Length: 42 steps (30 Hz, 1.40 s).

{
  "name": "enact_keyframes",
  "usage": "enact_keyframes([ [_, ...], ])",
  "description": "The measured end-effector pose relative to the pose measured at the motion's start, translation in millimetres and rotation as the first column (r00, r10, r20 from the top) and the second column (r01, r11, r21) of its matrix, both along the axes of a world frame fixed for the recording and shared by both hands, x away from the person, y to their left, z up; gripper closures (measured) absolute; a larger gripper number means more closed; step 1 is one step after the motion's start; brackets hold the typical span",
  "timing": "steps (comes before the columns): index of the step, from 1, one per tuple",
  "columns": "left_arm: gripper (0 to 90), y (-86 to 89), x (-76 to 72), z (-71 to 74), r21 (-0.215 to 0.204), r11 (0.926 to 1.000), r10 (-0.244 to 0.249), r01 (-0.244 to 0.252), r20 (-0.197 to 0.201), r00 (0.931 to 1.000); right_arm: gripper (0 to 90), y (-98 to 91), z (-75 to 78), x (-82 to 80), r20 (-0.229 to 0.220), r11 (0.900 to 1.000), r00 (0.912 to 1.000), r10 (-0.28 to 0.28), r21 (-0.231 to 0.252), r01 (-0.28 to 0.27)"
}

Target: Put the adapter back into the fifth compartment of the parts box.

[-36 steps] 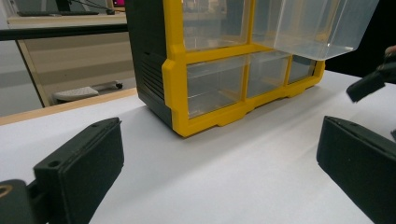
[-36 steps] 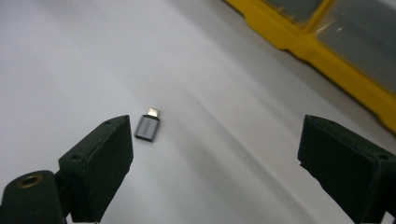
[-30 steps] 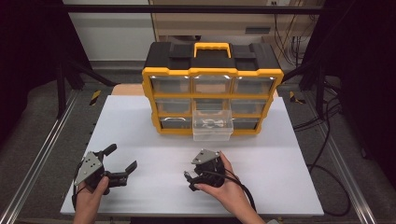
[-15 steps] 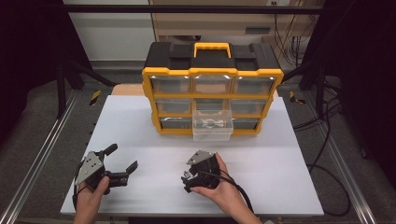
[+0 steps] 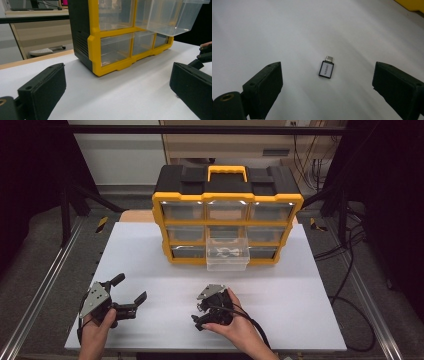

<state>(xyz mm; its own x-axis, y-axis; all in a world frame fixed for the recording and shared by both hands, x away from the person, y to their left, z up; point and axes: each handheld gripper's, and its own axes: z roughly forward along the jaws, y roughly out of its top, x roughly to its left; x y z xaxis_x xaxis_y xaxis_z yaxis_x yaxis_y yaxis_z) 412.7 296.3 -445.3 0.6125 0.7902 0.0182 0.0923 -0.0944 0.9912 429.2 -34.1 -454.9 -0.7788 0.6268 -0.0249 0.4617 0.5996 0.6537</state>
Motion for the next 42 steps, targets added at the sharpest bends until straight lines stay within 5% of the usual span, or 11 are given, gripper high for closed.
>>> enact_keyframes([
  [15,0.4,-1.7,0.7,0.0,0.005,1.0000,0.003,-0.003,-0.003,1.0000,10.6,9.0,-8.8,2.6,-0.030,0.9998,0.9994,-0.017,0.013,0.018],
  [27,0.4,-1.9,0.9,0.1,0.005,1.0000,-0.001,0.001,-0.003,1.0000,58.2,6.2,-12.4,9.2,-0.080,0.9942,0.9956,-0.049,0.092,0.056],
  [37,0.4,-2.5,1.0,0.0,0.007,1.0000,-0.003,0.003,-0.004,1.0000,75.5,7.0,-18.3,10.4,-0.040,0.9976,0.9980,-0.048,0.048,0.050],
  [42,0.5,-2.8,1.0,0.0,0.009,0.9999,-0.008,0.008,-0.005,1.0000,76.3,5.6,-19.2,9.3,-0.023,0.9976,0.9990,-0.039,0.056,0.041],
])
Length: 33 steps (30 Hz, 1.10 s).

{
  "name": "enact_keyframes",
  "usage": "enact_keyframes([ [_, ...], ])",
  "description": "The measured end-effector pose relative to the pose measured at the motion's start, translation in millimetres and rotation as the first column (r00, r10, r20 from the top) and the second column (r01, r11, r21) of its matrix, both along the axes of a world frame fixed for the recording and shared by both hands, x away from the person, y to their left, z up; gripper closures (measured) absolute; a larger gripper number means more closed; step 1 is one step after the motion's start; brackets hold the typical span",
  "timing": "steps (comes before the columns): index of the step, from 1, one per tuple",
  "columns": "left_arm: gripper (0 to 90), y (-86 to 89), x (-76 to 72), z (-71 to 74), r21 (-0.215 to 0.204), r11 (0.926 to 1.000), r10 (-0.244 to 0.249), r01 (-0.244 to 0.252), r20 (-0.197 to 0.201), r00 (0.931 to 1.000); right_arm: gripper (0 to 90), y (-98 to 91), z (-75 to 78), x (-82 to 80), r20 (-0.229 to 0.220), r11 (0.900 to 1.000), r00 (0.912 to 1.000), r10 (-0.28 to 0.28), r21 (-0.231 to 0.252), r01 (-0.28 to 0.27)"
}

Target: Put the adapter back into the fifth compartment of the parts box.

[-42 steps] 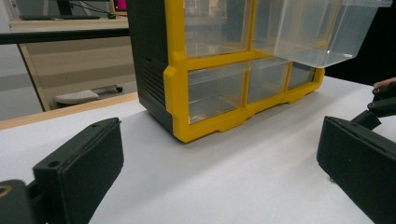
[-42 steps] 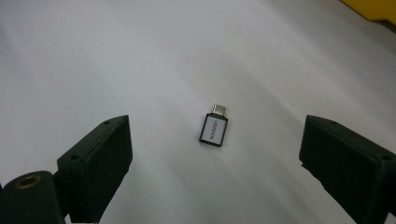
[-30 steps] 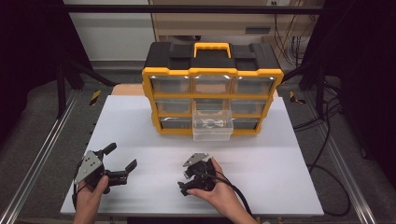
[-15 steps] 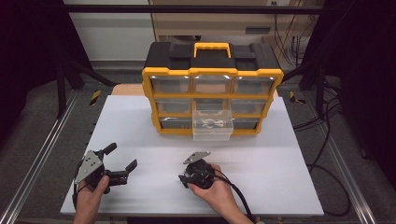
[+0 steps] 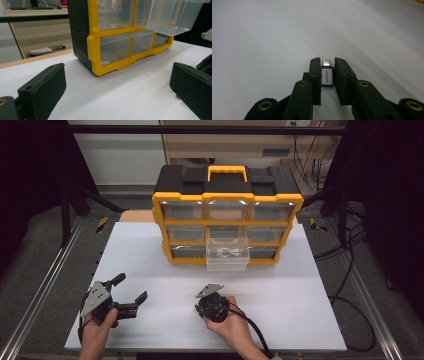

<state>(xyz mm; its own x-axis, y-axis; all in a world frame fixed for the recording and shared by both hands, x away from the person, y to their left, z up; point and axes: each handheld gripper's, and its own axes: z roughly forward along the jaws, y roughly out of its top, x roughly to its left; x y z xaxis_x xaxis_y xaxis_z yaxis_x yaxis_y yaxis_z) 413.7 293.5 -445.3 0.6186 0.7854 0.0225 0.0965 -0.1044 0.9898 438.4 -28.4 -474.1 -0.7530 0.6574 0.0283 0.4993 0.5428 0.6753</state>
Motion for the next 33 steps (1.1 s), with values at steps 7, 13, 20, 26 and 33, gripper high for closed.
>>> enact_keyframes([
  [7,0.5,1.6,-0.1,0.3,-0.008,1.0000,0.005,-0.005,-0.001,1.0000,76.3,-12.2,8.9,0.5,0.018,0.9997,0.9998,-0.002,0.024,0.001],
  [13,0.5,2.2,-1.4,1.2,-0.009,0.9999,0.012,-0.012,0.009,0.9999,76.3,-35.7,18.6,-4.0,0.039,0.9994,0.9992,-0.009,0.035,0.007],
  [20,0.6,2.2,-1.7,1.2,-0.009,0.9999,0.013,-0.012,0.009,0.9999,76.3,-75.1,34.2,-6.6,0.094,0.9951,0.9942,-0.053,0.088,0.045],
  [26,0.6,3.0,-2.1,1.6,-0.011,0.9998,0.017,-0.017,0.013,0.9998,76.3,-97.2,37.4,-3.6,0.093,0.9892,0.9899,-0.107,0.110,0.097],
  [33,0.6,3.5,-1.8,1.6,-0.017,0.9997,0.019,-0.019,0.012,0.9997,76.3,-121.2,41.4,0.0,0.098,0.9773,0.9816,-0.164,0.151,0.148],
])
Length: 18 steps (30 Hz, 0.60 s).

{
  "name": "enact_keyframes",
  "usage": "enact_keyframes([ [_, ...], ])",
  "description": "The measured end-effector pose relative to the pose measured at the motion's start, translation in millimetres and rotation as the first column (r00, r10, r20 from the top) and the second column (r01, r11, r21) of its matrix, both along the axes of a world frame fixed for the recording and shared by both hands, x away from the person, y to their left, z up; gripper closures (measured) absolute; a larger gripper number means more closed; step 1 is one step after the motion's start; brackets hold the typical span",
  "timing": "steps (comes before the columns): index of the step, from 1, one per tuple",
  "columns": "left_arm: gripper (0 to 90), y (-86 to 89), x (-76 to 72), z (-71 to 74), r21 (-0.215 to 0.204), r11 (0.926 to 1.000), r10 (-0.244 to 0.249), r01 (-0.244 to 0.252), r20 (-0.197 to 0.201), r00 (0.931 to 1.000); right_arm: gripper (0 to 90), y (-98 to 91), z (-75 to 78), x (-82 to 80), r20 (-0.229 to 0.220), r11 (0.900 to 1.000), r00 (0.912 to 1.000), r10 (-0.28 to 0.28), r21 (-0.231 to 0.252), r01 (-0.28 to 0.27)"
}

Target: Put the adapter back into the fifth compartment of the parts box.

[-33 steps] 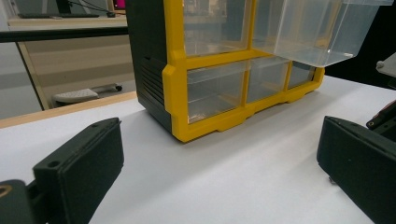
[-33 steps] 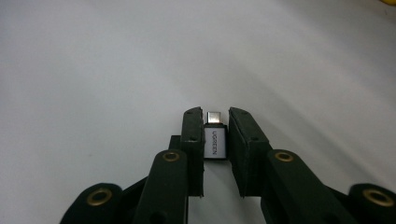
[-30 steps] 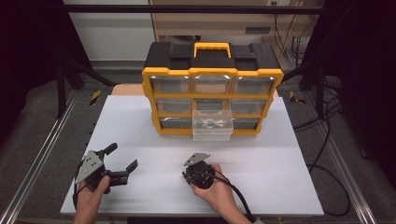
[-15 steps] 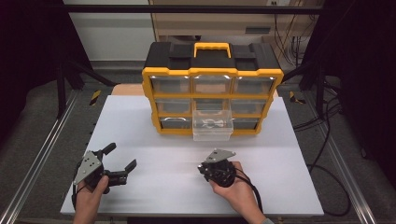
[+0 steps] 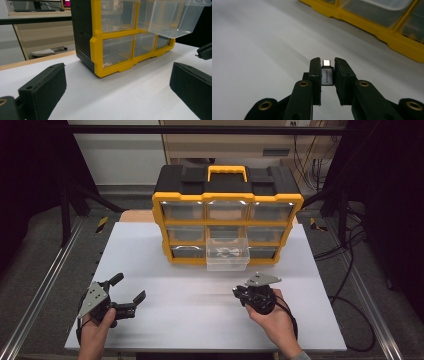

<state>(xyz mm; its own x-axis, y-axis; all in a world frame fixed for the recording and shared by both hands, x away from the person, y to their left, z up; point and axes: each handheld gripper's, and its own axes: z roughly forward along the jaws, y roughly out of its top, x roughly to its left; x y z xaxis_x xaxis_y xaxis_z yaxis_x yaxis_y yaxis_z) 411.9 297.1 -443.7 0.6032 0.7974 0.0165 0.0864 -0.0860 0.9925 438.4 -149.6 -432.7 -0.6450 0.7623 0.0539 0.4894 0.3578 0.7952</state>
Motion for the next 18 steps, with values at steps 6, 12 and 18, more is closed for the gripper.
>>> enact_keyframes([
  [6,0.6,1.0,0.0,-0.3,-0.002,1.0000,0.003,-0.003,-0.002,1.0000,76.3,-22.9,7.0,0.3,0.037,0.9977,0.9976,-0.058,0.038,0.057],
  [12,0.7,3.0,-1.2,0.3,-0.011,0.9999,0.012,-0.012,0.003,0.9999,76.3,-40.3,17.4,0.4,0.089,0.9875,0.9876,-0.129,0.102,0.120],
  [18,0.7,3.3,-1.7,-0.5,-0.011,0.9999,0.011,-0.011,0.001,0.9999,76.3,-51.7,28.4,0.2,0.138,0.9743,0.9733,-0.184,0.157,0.161],
])
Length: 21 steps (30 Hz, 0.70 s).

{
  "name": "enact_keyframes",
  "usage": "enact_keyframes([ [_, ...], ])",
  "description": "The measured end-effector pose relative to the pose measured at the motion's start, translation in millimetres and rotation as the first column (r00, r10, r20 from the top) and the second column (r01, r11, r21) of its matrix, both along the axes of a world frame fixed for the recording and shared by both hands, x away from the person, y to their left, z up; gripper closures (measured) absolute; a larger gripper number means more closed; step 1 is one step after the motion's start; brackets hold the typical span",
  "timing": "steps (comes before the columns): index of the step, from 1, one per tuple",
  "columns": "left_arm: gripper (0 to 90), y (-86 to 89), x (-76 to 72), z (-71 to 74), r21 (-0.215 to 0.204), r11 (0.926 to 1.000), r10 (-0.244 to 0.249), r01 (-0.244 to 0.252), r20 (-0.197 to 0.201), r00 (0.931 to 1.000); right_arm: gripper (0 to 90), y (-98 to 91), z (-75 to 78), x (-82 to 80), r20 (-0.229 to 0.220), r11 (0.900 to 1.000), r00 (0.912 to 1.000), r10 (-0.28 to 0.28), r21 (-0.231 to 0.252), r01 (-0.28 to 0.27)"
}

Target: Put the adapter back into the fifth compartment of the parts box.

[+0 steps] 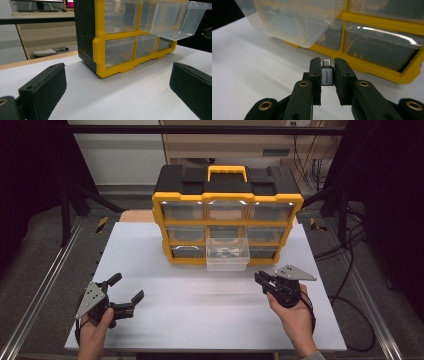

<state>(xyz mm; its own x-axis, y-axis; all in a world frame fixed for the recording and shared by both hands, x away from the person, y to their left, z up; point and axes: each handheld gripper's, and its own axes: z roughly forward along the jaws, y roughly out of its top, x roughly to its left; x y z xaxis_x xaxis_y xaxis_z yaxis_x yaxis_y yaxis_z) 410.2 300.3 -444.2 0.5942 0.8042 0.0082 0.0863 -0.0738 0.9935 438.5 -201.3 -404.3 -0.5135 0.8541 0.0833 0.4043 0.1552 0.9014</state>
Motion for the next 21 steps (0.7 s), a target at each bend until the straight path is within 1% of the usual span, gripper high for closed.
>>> enact_keyframes([
  [4,0.7,0.0,0.2,-0.7,0.000,1.0000,0.000,0.000,-0.003,1.0000,76.3,-7.3,11.2,0.5,0.026,0.9996,0.9995,-0.018,0.022,0.017],
  [6,0.7,0.1,0.2,-0.6,-0.002,1.0000,-0.001,0.001,-0.003,1.0000,76.3,-12.2,15.9,1.4,0.030,0.9991,0.9992,-0.025,0.034,0.024],
  [8,0.7,0.1,0.3,-0.7,-0.002,1.0000,-0.001,0.001,-0.004,1.0000,76.3,-16.1,19.9,2.5,0.037,0.9991,0.9988,-0.032,0.030,0.031],
  [11,0.7,-0.1,0.2,-0.8,-0.002,1.0000,-0.001,0.001,-0.004,1.0000,76.3,-21.2,26.5,4.2,0.045,0.9985,0.9982,-0.039,0.041,0.037],
  [15,0.7,-0.3,0.0,-0.9,0.002,1.0000,-0.002,0.002,-0.004,1.0000,76.3,-23.4,37.4,5.2,0.064,0.9981,0.9971,-0.041,0.048,0.038],
  [17,0.7,-0.4,0.1,-1.1,0.002,1.0000,-0.002,0.002,-0.004,1.0000,76.3,-23.5,44.3,5.3,0.080,0.9977,0.9960,-0.041,0.057,0.037],
  [21,0.7,-0.5,-0.2,-1.0,0.005,1.0000,-0.001,0.001,-0.004,1.0000,76.3,-23.3,59.4,6.0,0.117,0.9982,0.9925,-0.037,0.052,0.031],
])
